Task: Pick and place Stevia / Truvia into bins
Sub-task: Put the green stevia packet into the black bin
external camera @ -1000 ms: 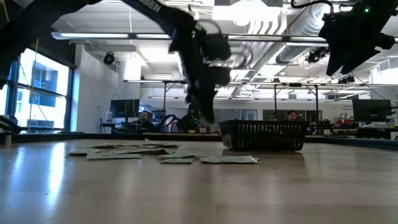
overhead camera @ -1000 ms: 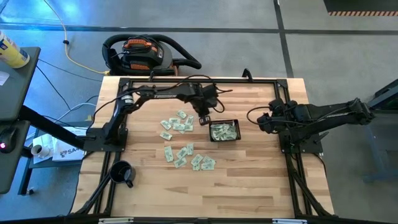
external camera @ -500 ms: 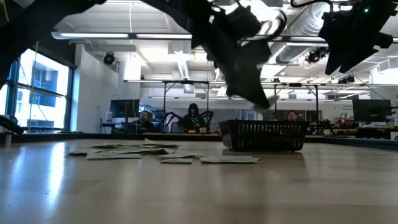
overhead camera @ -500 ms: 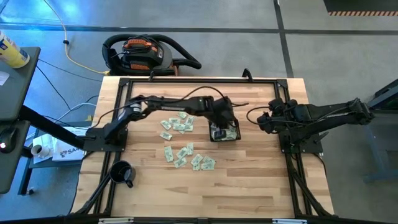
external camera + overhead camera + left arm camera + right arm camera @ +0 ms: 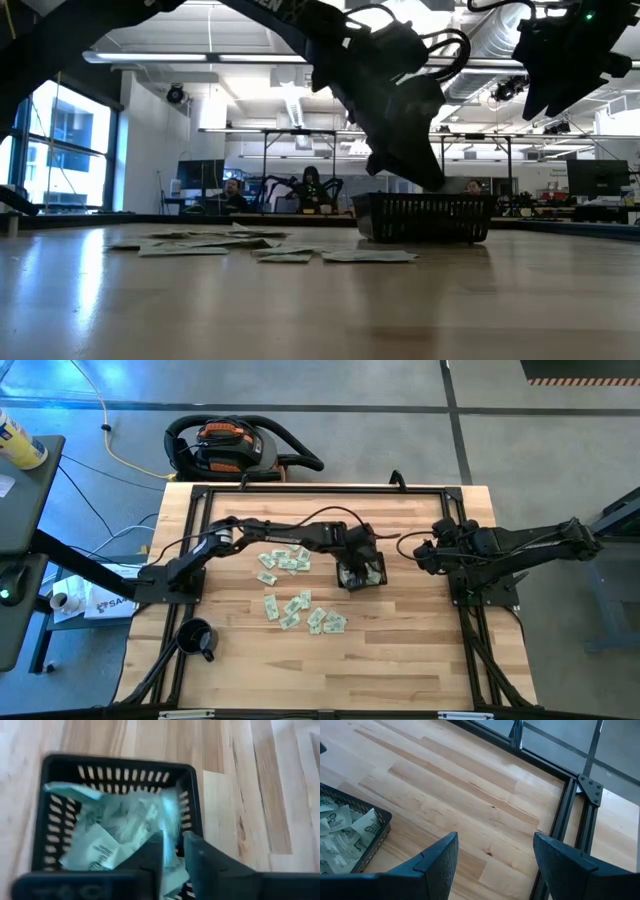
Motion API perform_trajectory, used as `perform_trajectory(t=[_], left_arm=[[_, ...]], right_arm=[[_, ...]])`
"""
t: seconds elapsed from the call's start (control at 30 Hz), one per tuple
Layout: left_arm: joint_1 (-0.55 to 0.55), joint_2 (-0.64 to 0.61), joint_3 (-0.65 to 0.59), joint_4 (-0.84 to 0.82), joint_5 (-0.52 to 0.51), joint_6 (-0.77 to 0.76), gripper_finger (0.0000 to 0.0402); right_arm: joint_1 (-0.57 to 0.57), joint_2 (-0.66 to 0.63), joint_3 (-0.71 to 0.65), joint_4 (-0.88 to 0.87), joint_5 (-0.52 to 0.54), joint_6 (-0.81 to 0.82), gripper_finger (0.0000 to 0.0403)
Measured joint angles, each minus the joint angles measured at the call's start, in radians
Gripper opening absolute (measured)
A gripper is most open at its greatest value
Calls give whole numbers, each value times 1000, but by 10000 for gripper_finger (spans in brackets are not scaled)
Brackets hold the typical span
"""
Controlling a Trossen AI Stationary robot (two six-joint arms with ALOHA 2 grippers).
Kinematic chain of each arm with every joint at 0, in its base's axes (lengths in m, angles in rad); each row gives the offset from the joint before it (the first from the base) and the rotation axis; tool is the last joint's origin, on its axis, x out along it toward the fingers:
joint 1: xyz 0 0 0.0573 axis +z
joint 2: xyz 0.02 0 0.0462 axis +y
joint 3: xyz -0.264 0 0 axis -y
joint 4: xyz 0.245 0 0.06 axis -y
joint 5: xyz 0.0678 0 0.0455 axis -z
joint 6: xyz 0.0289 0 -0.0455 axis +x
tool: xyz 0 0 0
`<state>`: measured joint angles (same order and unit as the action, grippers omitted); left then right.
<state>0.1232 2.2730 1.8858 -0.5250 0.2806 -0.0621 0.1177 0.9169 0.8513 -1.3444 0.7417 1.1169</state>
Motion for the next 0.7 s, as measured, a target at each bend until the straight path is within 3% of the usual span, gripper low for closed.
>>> perform_trajectory(t=[0.17, 0.3, 0.47, 0.57, 0.7], left_arm=[[0, -1, 0, -13, -29, -56, 194], [9, -34, 30, -156, -63, -12, 234], [15, -87, 137, -431, -229, 107, 239], [24, -93, 178, -557, -360, 104, 228], [91, -95, 149, -690, -363, -30, 213]], right_arm=[[0, 0, 0, 1, 7, 0, 249], [0, 0, 0, 3, 12, 0, 249], [0, 0, 0, 3, 12, 0, 249], [0, 0, 0, 3, 22, 0, 249], [-1, 0, 0, 6, 37, 0, 249]])
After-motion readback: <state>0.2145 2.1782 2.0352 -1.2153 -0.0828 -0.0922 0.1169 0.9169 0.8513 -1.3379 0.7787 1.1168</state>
